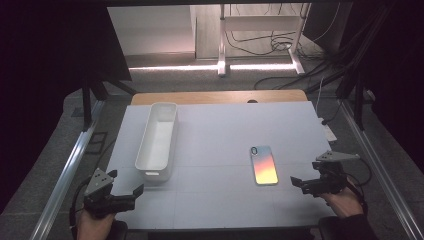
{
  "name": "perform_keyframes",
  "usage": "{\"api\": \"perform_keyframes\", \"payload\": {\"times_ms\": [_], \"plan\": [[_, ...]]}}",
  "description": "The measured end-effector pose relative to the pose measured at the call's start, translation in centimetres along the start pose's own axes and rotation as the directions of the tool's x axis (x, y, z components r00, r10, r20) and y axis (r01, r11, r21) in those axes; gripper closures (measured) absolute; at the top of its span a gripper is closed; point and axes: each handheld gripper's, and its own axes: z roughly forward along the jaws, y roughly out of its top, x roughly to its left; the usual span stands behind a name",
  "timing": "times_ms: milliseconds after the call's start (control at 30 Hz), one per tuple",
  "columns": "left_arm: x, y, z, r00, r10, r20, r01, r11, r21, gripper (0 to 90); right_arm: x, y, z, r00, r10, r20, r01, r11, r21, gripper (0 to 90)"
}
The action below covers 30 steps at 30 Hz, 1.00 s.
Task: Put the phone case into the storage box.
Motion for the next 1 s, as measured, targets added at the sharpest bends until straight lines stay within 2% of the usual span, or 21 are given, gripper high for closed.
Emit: {"api": "perform_keyframes", "payload": {"times_ms": [167, 433, 700, 1000], "plan": [[0.0, 0.0, 0.0, 1.0000, 0.006, -0.001, -0.006, 1.0000, 0.002, 0.0, -0.2, 0.4, 0.2, 1.0000, 0.007, 0.000, -0.007, 1.000, 0.019, 0.0], [-0.1, 0.0, 0.0, 1.0000, 0.010, -0.001, -0.010, 0.9999, 0.004, 0.0, -0.4, 1.1, 0.7, 0.9998, -0.011, 0.015, 0.011, 1.000, 0.006, 0.0], [-0.1, 0.0, 0.1, 0.9999, 0.016, 0.000, -0.016, 0.9998, 0.007, 0.0, -0.7, 1.6, 1.0, 0.9997, 0.000, 0.023, 0.000, 1.000, 0.001, 0.0], [-0.1, 0.1, 0.1, 0.9999, 0.017, -0.001, -0.017, 0.9998, 0.008, 0.0, -0.8, 2.3, 1.7, 0.9996, 0.007, 0.027, -0.008, 1.000, 0.021, 0.0]]}}
